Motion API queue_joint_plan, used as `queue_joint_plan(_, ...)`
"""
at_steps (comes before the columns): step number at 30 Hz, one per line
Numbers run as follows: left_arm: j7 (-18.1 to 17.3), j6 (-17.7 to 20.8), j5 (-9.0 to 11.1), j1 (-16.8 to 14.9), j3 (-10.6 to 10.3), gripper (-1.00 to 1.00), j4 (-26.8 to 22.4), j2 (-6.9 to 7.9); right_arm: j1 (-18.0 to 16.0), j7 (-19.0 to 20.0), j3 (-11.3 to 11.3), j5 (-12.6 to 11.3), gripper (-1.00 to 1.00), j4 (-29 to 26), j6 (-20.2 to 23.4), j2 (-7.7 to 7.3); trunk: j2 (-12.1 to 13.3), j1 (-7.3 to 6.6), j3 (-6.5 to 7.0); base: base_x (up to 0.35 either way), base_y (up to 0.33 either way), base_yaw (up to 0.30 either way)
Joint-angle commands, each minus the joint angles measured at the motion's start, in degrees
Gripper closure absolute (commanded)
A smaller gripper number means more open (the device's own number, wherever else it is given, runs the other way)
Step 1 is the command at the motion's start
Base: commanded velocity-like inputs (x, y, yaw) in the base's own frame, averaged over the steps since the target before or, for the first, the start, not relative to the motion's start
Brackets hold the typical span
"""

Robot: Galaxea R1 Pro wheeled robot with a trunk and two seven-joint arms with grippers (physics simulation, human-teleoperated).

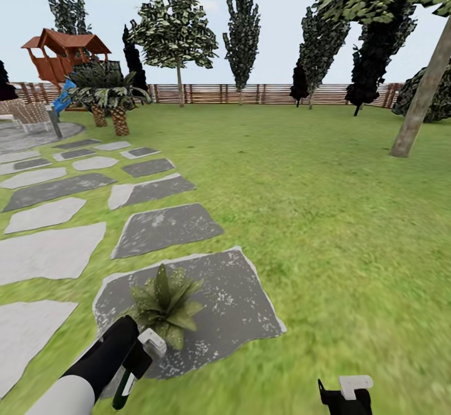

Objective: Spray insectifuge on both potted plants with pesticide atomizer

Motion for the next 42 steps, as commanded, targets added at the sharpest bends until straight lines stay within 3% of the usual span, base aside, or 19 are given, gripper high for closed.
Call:
queue_joint_plan(1, -0.55, 0.08, -0.62, -0.05, -0.19, 1.00, -0.10, 0.05, -0.03, -0.32, -0.21, 0.61, -1.00, 0.05, -0.13, 0.01, -0.02, 0.01, -0.06, 0.242, -0.206, 0.000)
queue_joint_plan(9, -0.55, 0.08, -0.45, -0.01, -0.19, 1.00, -0.10, -0.03, -0.03, -0.25, -0.13, 0.61, -1.00, 0.05, -0.13, 0.09, -0.02, 0.01, -0.06, 0.264, -0.208, 0.015)
queue_joint_plan(17, -0.55, 0.08, -0.52, -0.02, -0.19, 1.00, -0.10, -0.04, -0.03, -0.25, -0.12, 0.61, -1.00, 0.05, -0.13, 0.10, -0.02, 0.01, -0.06, 0.203, -0.233, 0.251)
queue_joint_plan(32, -0.55, 0.08, -0.45, -0.01, -0.19, 1.00, -0.10, -0.04, -0.03, -0.25, -0.12, 0.61, -1.00, 0.05, -0.13, 0.10, -0.02, 0.01, -0.06, 0.041, -0.277, 0.236)
queue_joint_plan(42, -0.55, 0.08, -0.50, -0.01, -0.38, 1.00, 0.32, -0.04, -0.03, -0.25, -0.12, 0.61, -1.00, 0.05, -0.13, 0.10, -0.02, 0.01, -0.06, 0.039, -0.043, 0.096)
